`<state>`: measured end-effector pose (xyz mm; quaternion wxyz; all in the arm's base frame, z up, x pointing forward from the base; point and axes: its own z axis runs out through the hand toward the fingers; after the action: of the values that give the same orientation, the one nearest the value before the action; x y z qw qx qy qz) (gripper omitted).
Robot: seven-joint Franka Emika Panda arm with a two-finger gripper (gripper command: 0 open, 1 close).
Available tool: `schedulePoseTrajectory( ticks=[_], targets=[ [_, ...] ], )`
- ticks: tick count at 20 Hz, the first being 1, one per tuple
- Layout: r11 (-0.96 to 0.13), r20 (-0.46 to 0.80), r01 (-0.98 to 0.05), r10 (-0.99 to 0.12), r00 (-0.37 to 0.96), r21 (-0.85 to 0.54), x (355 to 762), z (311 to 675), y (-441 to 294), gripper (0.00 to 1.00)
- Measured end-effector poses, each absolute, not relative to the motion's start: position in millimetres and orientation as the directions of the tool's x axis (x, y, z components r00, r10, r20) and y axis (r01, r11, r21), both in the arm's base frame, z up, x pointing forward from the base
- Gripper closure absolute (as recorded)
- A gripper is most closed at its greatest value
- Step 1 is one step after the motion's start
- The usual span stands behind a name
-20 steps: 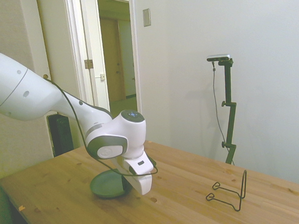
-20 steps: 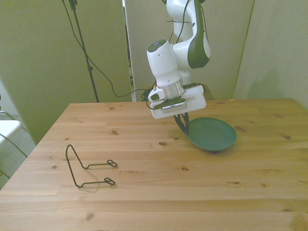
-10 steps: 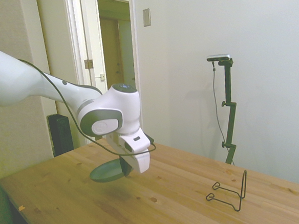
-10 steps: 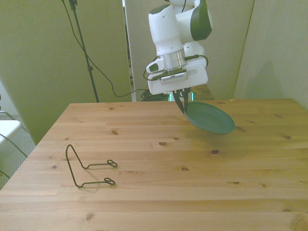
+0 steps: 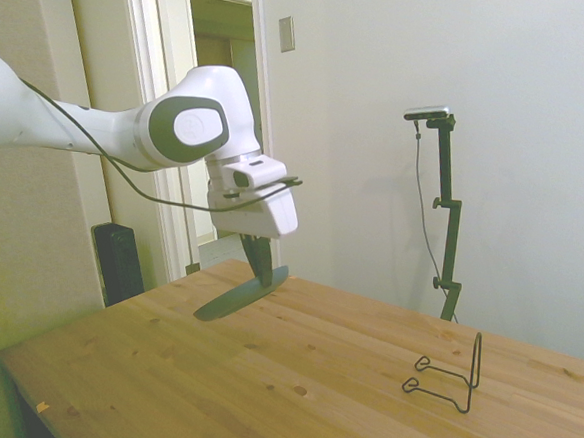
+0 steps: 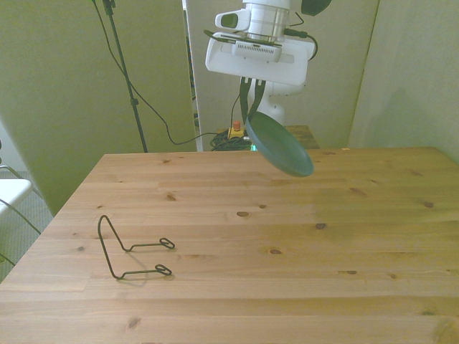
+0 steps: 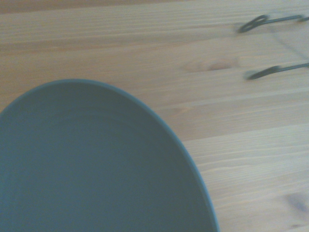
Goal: Load the plate
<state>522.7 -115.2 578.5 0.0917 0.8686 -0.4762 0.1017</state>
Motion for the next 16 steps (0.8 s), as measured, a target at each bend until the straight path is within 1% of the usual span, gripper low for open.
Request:
schedulePoseTrajectory(
  ticks=[4, 8, 12, 16],
  targets=[
    [-0.504, 0.345, -0.850, -0.779, 0.524, 0.151, 553, 574, -152, 1.00],
    [-0.515, 0.400, -0.831, -0.730, 0.554, 0.211, 565, 584, -192, 1.00],
    [-0.535, 0.462, -0.812, -0.674, 0.576, 0.233, 575, 595, -229, 1.00],
    [-0.523, 0.502, -0.816, -0.651, 0.569, 0.246, 596, 585, -269, 1.00]
  ],
)
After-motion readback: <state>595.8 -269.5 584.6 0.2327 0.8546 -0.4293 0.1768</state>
